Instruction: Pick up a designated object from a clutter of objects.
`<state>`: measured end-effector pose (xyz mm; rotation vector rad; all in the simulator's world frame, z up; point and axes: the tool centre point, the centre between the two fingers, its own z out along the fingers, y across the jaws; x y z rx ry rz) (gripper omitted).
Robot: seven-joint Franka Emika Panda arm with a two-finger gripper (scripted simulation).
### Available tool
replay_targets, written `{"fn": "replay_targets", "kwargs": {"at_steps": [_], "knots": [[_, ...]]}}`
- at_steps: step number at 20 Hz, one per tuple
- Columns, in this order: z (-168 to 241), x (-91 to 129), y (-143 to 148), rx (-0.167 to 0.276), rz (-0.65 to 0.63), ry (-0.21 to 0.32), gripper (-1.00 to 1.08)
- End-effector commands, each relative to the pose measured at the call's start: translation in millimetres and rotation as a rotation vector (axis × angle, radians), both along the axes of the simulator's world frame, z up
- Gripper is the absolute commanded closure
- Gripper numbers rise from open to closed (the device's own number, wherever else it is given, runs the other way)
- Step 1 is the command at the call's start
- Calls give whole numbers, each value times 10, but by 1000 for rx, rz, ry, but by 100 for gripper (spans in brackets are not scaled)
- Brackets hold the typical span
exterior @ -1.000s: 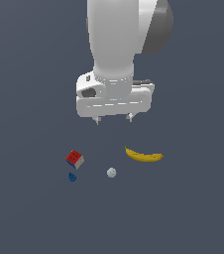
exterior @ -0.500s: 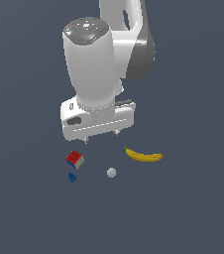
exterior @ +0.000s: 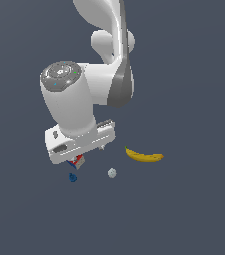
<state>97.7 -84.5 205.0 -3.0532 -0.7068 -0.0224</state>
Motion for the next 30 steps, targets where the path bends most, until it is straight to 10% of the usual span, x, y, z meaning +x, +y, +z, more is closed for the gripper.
{"fn": "replay_targets", "kwargs": {"at_steps": [1,30], "knots": [[-149,59,-132,-2,48,1,-92],[-1156,234,-937,-12,330,11,-92]]}}
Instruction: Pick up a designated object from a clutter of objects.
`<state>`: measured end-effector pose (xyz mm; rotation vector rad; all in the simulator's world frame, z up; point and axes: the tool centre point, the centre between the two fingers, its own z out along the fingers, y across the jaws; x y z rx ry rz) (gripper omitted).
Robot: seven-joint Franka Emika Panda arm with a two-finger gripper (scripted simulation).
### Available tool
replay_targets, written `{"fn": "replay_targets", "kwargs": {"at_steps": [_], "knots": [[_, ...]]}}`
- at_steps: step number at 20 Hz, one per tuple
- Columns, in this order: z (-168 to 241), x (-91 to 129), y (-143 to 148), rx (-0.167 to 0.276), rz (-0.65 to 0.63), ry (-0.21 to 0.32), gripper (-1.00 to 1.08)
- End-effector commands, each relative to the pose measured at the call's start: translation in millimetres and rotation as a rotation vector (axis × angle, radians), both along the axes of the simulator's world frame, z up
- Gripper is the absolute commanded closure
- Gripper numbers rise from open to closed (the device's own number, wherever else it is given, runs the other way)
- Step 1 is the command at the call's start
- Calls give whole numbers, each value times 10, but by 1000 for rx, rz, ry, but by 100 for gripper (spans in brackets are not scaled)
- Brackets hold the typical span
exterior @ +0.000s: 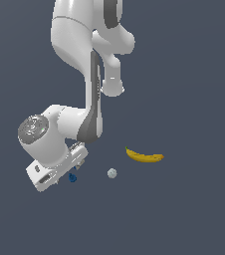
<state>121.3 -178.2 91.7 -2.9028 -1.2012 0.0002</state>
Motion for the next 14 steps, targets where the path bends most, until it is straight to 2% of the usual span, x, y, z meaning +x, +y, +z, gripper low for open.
{"fn": "replay_targets", "kwargs": {"at_steps": [1,9,14], "knots": [[-51,-2,2,0,1,1,-92],[-440,-13,1,0,3,0,-92],[-495,1,-3,0,4,0,-92]]}}
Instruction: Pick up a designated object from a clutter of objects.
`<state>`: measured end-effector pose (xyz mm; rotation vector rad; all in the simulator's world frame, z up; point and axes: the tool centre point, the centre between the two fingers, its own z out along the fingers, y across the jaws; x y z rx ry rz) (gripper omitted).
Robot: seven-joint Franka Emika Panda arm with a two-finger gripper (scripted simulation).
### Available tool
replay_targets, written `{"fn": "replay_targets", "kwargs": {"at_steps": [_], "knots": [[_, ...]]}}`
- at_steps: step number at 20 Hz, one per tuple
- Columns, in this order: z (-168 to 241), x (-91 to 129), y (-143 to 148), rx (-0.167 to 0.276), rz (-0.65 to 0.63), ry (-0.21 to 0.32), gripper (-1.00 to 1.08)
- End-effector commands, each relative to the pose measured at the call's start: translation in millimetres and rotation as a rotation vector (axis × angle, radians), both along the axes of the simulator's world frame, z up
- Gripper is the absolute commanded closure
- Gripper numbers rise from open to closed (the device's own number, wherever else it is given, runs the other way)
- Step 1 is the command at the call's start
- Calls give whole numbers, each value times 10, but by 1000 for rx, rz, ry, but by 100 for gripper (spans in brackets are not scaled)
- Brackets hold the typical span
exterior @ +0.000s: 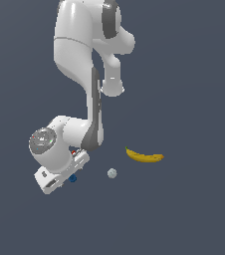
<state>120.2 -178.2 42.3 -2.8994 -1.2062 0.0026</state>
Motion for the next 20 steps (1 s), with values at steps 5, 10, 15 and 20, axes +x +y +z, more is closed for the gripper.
{"fn": "replay_targets", "kwargs": {"at_steps": [5,10,15,20], "knots": [[2,13,-3,-1,0,-2,108],[2,13,-3,-1,0,-2,108],[20,8,12,-1,0,-2,108],[130,-19,108,-1,0,-2,108]]}}
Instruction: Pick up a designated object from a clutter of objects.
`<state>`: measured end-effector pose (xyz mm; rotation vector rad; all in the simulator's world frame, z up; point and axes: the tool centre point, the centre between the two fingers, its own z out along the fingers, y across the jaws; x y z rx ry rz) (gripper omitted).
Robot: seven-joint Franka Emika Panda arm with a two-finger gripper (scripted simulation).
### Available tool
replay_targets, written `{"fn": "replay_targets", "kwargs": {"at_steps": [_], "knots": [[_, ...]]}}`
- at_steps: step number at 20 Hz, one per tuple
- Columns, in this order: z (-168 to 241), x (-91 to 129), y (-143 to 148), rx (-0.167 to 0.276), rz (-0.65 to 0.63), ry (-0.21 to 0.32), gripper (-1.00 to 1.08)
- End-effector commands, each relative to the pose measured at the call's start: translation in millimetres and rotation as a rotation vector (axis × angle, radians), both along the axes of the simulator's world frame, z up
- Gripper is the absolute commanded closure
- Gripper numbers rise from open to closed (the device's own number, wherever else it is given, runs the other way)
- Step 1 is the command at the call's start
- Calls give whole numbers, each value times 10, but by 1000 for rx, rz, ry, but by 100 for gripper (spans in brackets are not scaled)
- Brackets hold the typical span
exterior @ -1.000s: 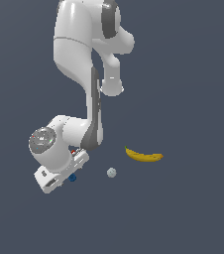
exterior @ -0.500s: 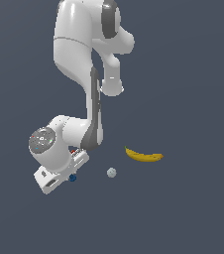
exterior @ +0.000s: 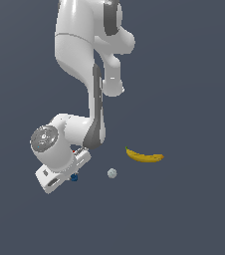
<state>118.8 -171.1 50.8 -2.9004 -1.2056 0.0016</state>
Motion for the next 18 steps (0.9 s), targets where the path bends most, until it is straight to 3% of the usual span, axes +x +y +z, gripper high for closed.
{"fn": "replay_targets", "kwargs": {"at_steps": [1,9,18], "knots": [[79,-13,68,0,1,-1,108],[523,-124,459,-1,1,-1,108],[1350,-322,1178,-2,1,-1,108]]}}
